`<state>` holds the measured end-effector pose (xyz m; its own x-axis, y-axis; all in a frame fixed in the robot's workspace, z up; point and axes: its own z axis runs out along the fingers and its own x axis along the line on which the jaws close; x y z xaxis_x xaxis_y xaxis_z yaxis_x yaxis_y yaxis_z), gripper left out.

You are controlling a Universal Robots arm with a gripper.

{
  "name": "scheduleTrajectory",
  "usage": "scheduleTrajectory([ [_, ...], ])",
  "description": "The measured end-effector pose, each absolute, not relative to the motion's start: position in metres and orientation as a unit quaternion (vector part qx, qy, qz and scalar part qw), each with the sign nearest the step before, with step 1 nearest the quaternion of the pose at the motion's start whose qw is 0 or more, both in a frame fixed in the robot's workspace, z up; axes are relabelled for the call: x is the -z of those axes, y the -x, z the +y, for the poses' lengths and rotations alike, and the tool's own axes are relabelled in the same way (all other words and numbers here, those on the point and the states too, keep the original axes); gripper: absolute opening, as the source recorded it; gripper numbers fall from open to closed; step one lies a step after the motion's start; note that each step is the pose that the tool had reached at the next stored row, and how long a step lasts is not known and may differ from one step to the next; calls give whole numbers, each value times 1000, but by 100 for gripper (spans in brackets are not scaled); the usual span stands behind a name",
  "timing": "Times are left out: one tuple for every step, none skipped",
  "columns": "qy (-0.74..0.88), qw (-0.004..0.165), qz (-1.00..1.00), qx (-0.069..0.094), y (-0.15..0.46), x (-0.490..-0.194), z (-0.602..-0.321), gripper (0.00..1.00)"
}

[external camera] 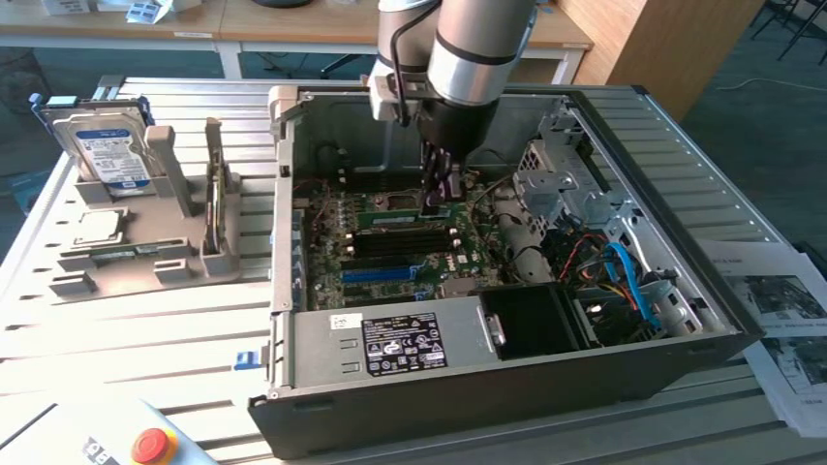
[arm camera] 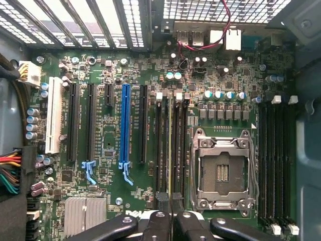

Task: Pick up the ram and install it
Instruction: 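Insert the ram into the slot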

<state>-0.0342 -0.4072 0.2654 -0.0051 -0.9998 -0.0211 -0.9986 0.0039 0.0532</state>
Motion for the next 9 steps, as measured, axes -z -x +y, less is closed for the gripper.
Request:
scheduleTrajectory([
  [-703,11,-710,26,34,-265,-408,12],
  [-701,11,-713,26,34,-265,-408,12],
  [-698,11,-715,26,34,-264,-409,12],
  [-696,11,-717,26,34,-264,-409,12],
  [-695,11,-718,27,34,-264,-409,12],
  [-695,11,-718,26,34,-264,-409,12],
  [-695,11,-718,26,34,-264,-409,12],
  [-695,11,-718,26,34,-264,-409,12],
  [-695,11,-718,26,34,-264,-410,12],
])
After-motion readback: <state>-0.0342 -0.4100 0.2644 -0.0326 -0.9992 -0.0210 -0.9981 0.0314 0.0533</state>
